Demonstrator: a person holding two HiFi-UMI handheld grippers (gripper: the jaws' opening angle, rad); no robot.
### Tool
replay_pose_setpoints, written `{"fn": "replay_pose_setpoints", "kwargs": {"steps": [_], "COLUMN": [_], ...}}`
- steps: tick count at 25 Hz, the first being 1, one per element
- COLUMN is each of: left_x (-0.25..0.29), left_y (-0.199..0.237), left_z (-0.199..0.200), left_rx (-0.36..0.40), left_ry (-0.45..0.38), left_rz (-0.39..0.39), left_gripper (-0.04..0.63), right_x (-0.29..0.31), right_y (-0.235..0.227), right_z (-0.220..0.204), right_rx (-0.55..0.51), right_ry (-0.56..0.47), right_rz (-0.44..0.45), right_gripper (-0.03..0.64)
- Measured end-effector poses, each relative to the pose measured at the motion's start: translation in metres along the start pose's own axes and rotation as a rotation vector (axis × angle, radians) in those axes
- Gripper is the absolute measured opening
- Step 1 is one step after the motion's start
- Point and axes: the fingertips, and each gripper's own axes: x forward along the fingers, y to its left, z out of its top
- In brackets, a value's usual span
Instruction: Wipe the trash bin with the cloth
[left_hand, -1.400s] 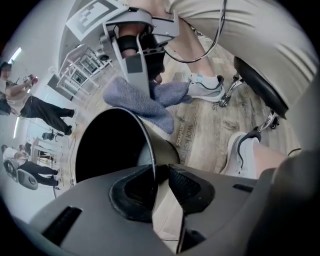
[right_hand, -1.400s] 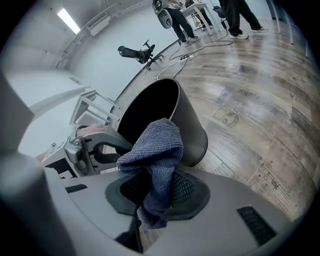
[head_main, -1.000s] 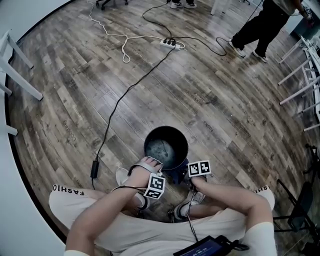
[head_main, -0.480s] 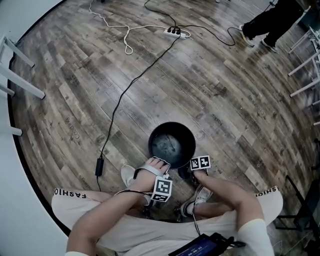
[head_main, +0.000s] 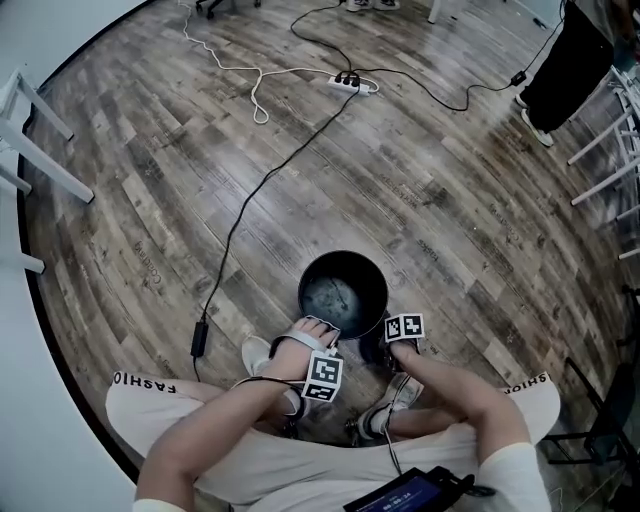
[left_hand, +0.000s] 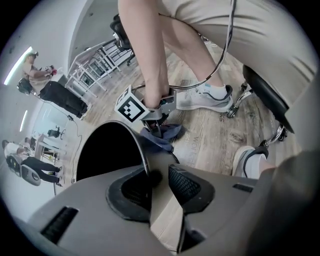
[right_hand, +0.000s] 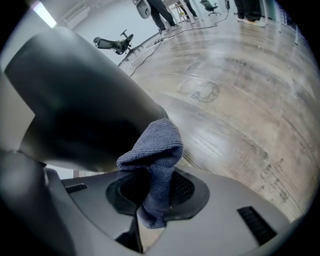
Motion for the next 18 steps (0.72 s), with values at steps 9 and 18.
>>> {"fn": "replay_pose_setpoints", "kwargs": {"steps": [9, 18], "left_x": [0.001, 0.002], "left_y": [-0.003, 0.001], "left_z": [-0.041, -0.043], "left_rx": [0.049, 0.101], "left_ry": [0.080, 0.108], "left_rz": [-0.025, 0.003], "left_gripper": [0.164, 0.133], "right_x": [-0.093, -0.134], "right_y": [0.073, 0.132], "right_z": [0.008, 0.005], "right_rx": [0.020, -0.075], "right_ry": [-0.018, -0.010], "right_rz": [0.073, 0.172], "right_gripper": [0.083, 0.083]}}
